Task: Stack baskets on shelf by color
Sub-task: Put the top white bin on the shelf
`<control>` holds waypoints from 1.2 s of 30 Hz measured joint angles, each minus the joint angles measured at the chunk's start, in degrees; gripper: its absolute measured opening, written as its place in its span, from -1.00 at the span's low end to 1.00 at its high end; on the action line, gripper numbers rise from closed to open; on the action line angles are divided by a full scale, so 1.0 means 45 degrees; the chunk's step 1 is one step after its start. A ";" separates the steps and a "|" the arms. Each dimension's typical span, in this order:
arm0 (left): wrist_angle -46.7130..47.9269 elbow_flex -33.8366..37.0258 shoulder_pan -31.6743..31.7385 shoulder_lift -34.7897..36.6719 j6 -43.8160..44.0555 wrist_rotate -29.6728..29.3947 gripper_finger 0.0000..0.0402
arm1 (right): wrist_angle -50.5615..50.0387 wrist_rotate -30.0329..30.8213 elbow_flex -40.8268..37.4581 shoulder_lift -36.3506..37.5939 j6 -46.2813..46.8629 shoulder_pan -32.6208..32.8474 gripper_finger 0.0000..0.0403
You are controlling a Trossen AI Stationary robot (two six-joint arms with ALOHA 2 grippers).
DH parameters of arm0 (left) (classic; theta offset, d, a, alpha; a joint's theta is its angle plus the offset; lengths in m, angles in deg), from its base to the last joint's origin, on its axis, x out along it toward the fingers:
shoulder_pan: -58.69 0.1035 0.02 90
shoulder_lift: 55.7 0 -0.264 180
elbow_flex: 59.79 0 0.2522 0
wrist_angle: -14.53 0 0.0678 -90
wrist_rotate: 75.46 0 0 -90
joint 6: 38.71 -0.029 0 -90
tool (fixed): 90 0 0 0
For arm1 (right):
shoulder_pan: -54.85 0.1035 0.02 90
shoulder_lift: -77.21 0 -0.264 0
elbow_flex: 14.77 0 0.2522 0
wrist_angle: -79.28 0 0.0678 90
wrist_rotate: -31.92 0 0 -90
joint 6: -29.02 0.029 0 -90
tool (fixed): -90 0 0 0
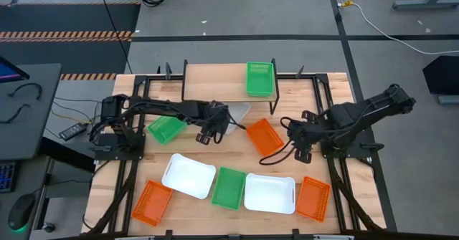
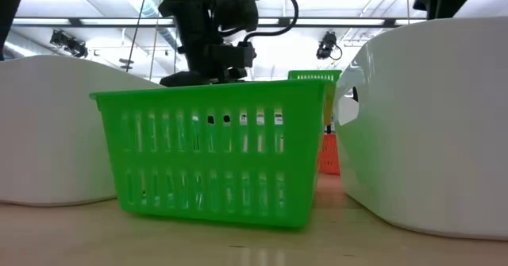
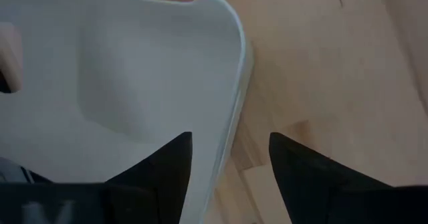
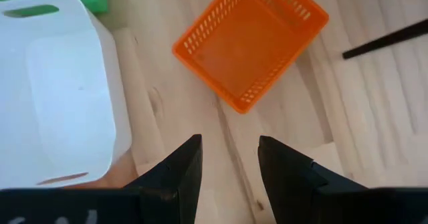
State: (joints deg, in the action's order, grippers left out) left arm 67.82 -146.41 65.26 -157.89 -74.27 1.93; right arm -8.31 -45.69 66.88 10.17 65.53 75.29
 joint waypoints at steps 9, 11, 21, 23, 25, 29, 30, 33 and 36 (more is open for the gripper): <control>-0.0003 0.0039 0.0156 -0.0783 0.0123 0.0346 0.00 | 0.0639 0.0017 -0.0023 -0.0081 -0.0205 0.0385 -0.25; -0.0018 0.0036 0.0102 -0.0919 0.0158 0.0537 -0.05 | 0.0766 0.0057 -0.0023 -0.0085 -0.0432 0.0376 -0.25; 0.0877 0.0005 -0.0922 -0.0923 0.1469 0.0751 -0.93 | 0.1220 0.1087 -0.0023 -0.0085 -0.2408 0.0299 -0.25; 0.1108 0.0011 -0.1221 -0.0856 0.1893 0.0697 -0.93 | 0.1251 0.1323 -0.0023 -0.0085 -0.2615 0.0251 -0.25; 0.1192 0.0015 -0.1551 -0.0730 0.2281 0.0717 -0.94 | 0.1263 0.1429 -0.0023 -0.0085 -0.2753 0.0157 -0.25; 0.1805 0.0019 -0.2177 -0.0374 0.3186 0.0722 -0.97 | 0.1290 0.1481 -0.0023 -0.0085 -0.2826 -0.0013 -0.25; 0.1825 0.0018 -0.2312 -0.0235 0.3447 0.0721 -0.97 | 0.1313 0.1481 -0.0023 -0.0085 -0.2826 -0.0041 -0.25; 0.1934 0.0019 -0.2705 0.0201 0.4141 0.0710 -0.97 | 0.1356 0.1493 -0.0023 -0.0090 -0.2842 -0.0076 -0.25; 0.2170 0.0019 -0.3101 0.0760 0.4851 0.0692 -0.98 | 0.1365 0.1663 -0.0023 -0.0089 -0.2965 -0.0076 -0.25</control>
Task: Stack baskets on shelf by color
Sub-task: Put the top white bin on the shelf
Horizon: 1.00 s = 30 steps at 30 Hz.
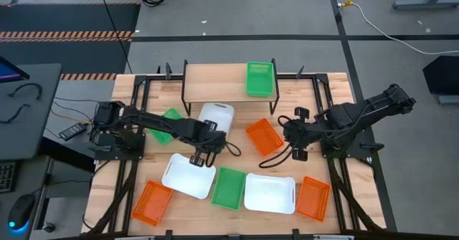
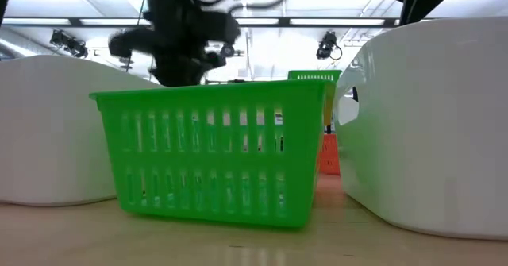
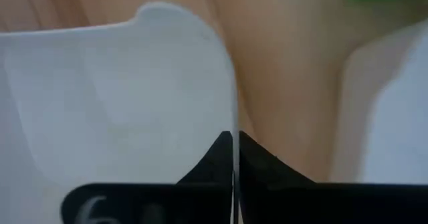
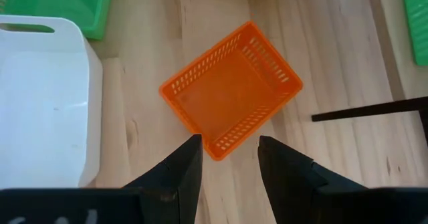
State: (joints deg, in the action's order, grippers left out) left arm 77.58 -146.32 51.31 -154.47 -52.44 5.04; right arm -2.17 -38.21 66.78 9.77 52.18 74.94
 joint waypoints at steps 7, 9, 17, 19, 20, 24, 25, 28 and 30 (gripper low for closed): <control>0.0235 -0.0031 -0.1047 0.1165 0.1568 0.0242 -0.98 | 0.0236 0.0007 0.0001 0.0004 -0.0104 0.0000 -0.25; 0.0585 -0.0303 -0.1319 0.1347 0.1991 0.0272 -0.98 | 0.0282 0.0007 0.0005 0.0004 -0.0099 0.0000 -0.25; 0.3031 -0.3313 -0.1863 0.1503 0.2284 -0.1613 -0.98 | 0.0595 0.0007 0.0005 0.0004 -0.0099 0.0000 -0.25; 0.3497 -0.4066 -0.1755 0.1503 0.1915 -0.2316 -0.98 | 0.0712 0.0007 0.0005 0.0003 -0.0099 0.0000 -0.25; 0.3877 -0.4445 -0.1636 0.1503 0.1691 -0.2701 -0.99 | 0.0835 0.0007 0.0005 0.0004 -0.0099 0.0000 -0.25; 0.5009 -0.5193 -0.0713 0.1523 0.1056 -0.3664 -0.99 | 0.1214 -0.0012 0.0005 0.0004 -0.0099 0.0005 -0.25; 0.5144 -0.5246 -0.0375 0.1515 0.0893 -0.3650 -0.99 | 0.1330 -0.0017 0.0005 0.0004 -0.0103 0.0005 -0.25; 0.5386 -0.5285 0.0800 0.1508 0.0276 -0.3557 -0.99 | 0.2010 0.0011 0.0003 -0.0026 -0.0214 0.0005 -0.25; 0.5274 -0.5290 0.1646 0.1477 -0.0185 -0.3183 -0.99 | 0.2662 -0.0050 -0.0096 -0.0039 -0.0392 0.0008 -0.25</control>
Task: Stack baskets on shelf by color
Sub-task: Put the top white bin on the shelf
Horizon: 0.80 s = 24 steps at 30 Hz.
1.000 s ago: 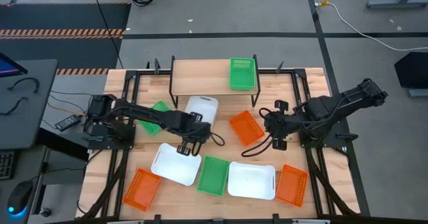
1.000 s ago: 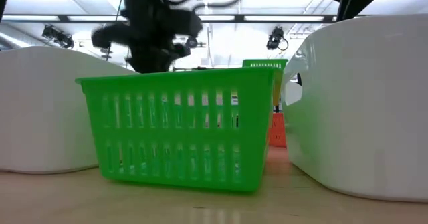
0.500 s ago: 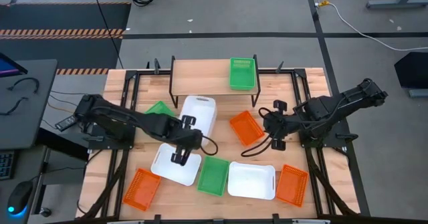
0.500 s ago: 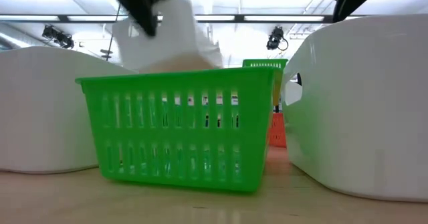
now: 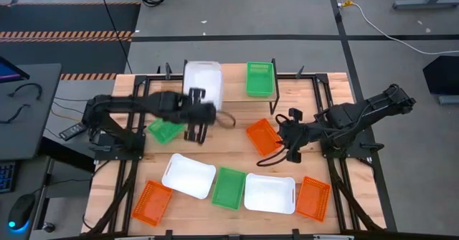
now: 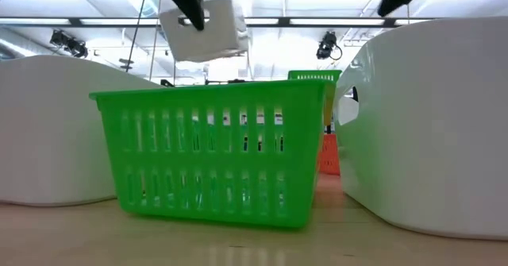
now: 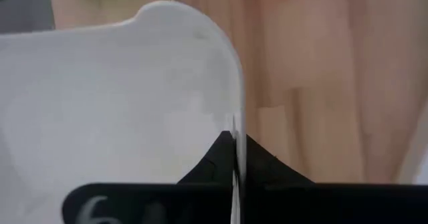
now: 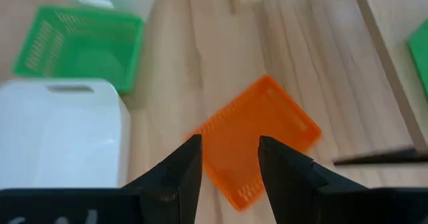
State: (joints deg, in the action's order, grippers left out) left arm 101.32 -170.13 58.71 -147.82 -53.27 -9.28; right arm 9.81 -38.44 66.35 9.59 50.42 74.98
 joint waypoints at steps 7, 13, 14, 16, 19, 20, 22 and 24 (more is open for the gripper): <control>-0.0461 -0.0009 0.2506 -0.0100 -0.1287 0.1758 -0.99 | 0.1437 -0.0763 -0.0920 -0.0010 -0.0438 0.0031 -0.25; -0.0389 -0.0009 0.3781 -0.0105 -0.1996 0.2857 -0.98 | 0.1644 -0.0861 -0.1474 -0.0010 -0.0460 0.0031 -0.25; -0.0445 -0.0009 0.3933 -0.0105 -0.2042 0.3018 -0.98 | 0.1762 -0.0876 -0.1562 -0.0010 -0.0460 0.0031 -0.25; -0.0462 0.0021 0.4203 -0.0105 -0.2094 0.3259 -0.98 | 0.1978 -0.0991 -0.1704 -0.0010 -0.0465 0.0031 -0.25; -0.0727 0.0426 0.4374 -0.0100 -0.2182 0.3565 -0.98 | 0.2176 -0.1055 -0.1716 -0.0010 -0.0465 0.0031 -0.25; -0.0780 0.0605 0.4389 -0.0100 -0.2264 0.3571 -0.97 | 0.2196 -0.1055 -0.1716 -0.0010 -0.0465 0.0031 -0.25; -0.1002 0.1071 0.4383 -0.0100 -0.2342 0.3528 -0.97 | 0.2282 -0.1055 -0.1716 -0.0010 -0.0466 0.0031 -0.25; -0.1501 0.1574 0.4374 -0.0110 -0.2352 0.3461 -0.95 | 0.2296 -0.1060 -0.1720 -0.0010 -0.0470 0.0031 -0.25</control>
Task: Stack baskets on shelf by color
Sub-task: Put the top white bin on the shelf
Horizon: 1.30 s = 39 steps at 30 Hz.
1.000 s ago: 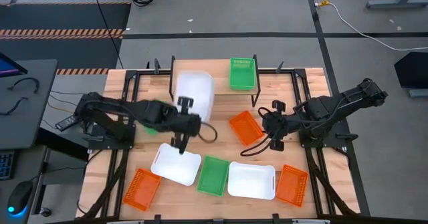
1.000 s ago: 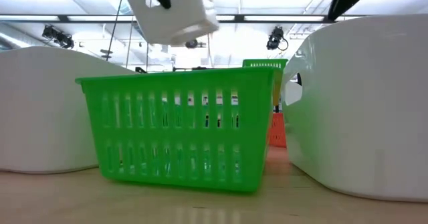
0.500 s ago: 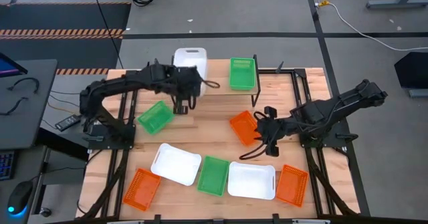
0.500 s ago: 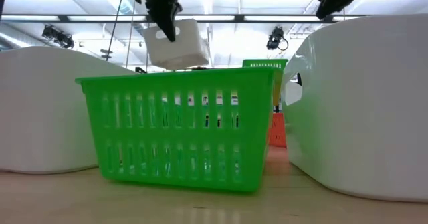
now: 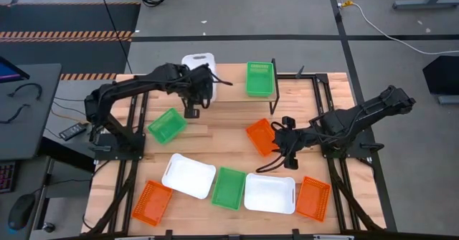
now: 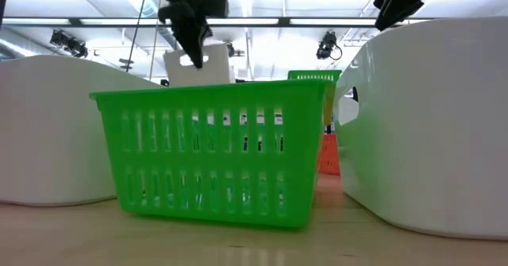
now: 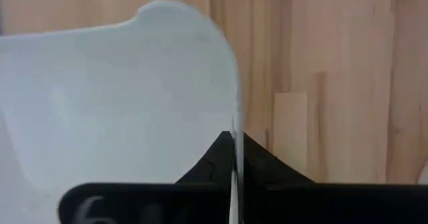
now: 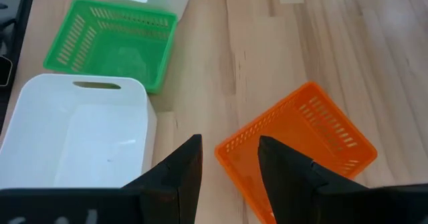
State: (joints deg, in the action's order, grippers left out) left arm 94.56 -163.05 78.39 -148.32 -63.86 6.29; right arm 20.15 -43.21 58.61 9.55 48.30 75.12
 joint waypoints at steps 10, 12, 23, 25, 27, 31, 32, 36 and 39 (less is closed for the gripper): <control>-0.0927 0.0312 0.0009 0.0001 -0.0332 -0.1330 -0.65 | -0.0008 -0.0005 0.0000 0.0000 0.0000 0.0000 -0.25; -0.0942 0.0312 0.0082 0.0001 -0.0386 -0.1712 -0.60 | -0.0009 -0.0005 0.0000 0.0000 0.0000 0.0000 -0.25; -0.1046 0.0312 0.0304 0.0001 0.0271 -0.1606 -0.57 | -0.0009 -0.0029 0.0000 0.0000 0.0000 0.0000 -0.25; -0.1043 0.0308 0.0255 0.0001 0.0505 -0.1454 -0.60 | -0.0009 -0.0029 0.0000 0.0000 0.0000 0.0000 -0.25; -0.1032 0.0307 0.0185 0.0003 0.0641 -0.1329 -0.62 | -0.0009 -0.0029 0.0000 0.0000 -0.0012 0.0000 -0.25; -0.1048 0.0307 0.0063 0.0005 0.0882 -0.1301 -0.68 | -0.0004 -0.0027 0.0000 0.0000 -0.0097 0.0000 -0.25; -0.1057 0.0307 0.0059 0.0005 0.1037 -0.1285 -0.69 | 0.0006 -0.0026 0.0000 0.0000 -0.0097 0.0000 -0.25; -0.1047 0.0307 0.0064 0.0005 0.1316 -0.1110 -0.75 | 0.0084 -0.0024 0.0000 0.0000 -0.0102 0.0000 -0.25; -0.1047 0.0307 0.0073 0.0005 0.1317 -0.1107 -0.78 | 0.0084 -0.0020 0.0000 0.0000 -0.0097 0.0000 -0.25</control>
State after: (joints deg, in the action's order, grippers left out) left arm 89.85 -161.67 78.72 -148.30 -57.93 1.31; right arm 20.52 -43.30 58.61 9.55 47.87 75.12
